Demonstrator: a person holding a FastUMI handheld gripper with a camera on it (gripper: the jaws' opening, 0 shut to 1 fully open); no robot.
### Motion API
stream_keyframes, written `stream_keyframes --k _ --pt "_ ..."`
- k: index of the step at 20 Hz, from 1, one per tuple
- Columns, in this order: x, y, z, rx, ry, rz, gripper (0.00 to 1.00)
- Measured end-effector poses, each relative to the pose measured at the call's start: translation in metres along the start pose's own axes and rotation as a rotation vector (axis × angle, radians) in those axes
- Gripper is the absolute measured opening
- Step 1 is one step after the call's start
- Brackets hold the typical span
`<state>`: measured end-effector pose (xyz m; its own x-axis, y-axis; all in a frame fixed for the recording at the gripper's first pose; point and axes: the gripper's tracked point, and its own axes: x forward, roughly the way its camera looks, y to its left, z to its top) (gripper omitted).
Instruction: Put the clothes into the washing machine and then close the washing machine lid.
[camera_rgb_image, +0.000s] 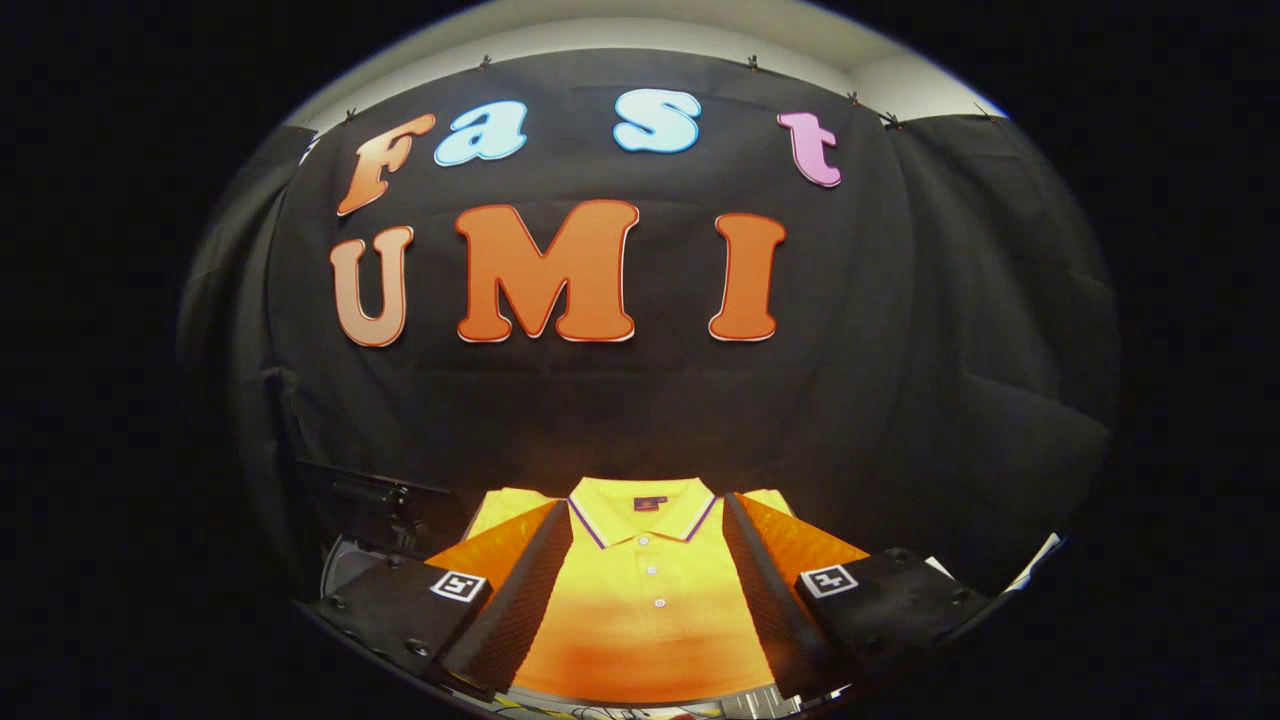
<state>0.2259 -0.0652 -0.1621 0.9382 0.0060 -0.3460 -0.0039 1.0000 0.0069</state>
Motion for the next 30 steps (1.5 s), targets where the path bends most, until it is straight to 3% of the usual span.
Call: stream_keyframes --k 10,17,22,25,26,28,30 --pt "0.088 -0.005 -0.087 0.058 0.277 0.038 0.99" --pt "0.099 -0.008 -0.119 0.053 0.422 0.037 0.99" --pt "0.097 -0.006 -0.121 0.045 0.454 0.039 0.99" --pt "0.096 0.0 -0.119 0.036 0.465 0.056 0.85" --pt "0.095 0.001 -0.118 0.037 0.46 0.068 0.78" --pt "0.094 0.0 -0.118 0.042 0.449 0.077 0.51" --pt "0.093 0.001 -0.119 0.037 0.464 0.079 0.43"
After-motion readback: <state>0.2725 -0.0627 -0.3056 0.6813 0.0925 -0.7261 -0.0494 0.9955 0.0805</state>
